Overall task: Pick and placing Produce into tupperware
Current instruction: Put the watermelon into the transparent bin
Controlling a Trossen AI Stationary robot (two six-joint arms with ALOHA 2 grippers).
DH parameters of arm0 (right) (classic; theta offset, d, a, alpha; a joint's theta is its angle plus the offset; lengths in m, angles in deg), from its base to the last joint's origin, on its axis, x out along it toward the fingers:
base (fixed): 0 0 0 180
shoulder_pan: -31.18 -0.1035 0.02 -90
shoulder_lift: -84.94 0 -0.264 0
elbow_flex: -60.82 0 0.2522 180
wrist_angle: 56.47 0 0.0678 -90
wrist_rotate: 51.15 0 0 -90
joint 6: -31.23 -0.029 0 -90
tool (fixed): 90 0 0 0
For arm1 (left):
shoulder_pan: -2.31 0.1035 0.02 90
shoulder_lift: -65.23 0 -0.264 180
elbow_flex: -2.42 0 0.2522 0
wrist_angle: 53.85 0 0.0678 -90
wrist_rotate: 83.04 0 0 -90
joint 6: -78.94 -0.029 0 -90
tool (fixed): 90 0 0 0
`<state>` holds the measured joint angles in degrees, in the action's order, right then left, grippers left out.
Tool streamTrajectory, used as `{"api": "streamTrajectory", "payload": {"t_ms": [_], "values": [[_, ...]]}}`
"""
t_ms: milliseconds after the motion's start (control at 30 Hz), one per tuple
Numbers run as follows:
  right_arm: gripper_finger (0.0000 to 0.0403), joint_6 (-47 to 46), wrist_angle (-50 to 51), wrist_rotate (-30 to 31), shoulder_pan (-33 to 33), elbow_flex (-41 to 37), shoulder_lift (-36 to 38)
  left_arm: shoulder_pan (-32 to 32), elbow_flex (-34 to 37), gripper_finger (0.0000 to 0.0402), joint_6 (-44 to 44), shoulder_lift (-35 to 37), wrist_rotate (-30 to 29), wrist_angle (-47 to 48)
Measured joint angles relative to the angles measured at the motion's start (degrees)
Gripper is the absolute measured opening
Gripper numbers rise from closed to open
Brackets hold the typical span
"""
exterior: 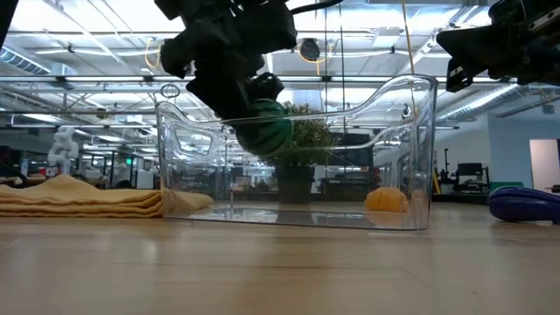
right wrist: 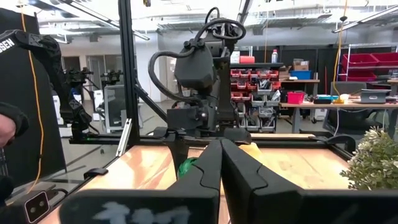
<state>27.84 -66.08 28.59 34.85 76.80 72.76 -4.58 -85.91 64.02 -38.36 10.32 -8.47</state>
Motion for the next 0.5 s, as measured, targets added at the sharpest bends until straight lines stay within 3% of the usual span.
{"api": "streamTrajectory", "payload": {"t_ms": [500], "values": [[0.0,-0.5,0.0,0.0,0.0,0.0,-0.1,1.2,0.0,0.0296,-1.5,-6.1,1.2,-0.4]]}}
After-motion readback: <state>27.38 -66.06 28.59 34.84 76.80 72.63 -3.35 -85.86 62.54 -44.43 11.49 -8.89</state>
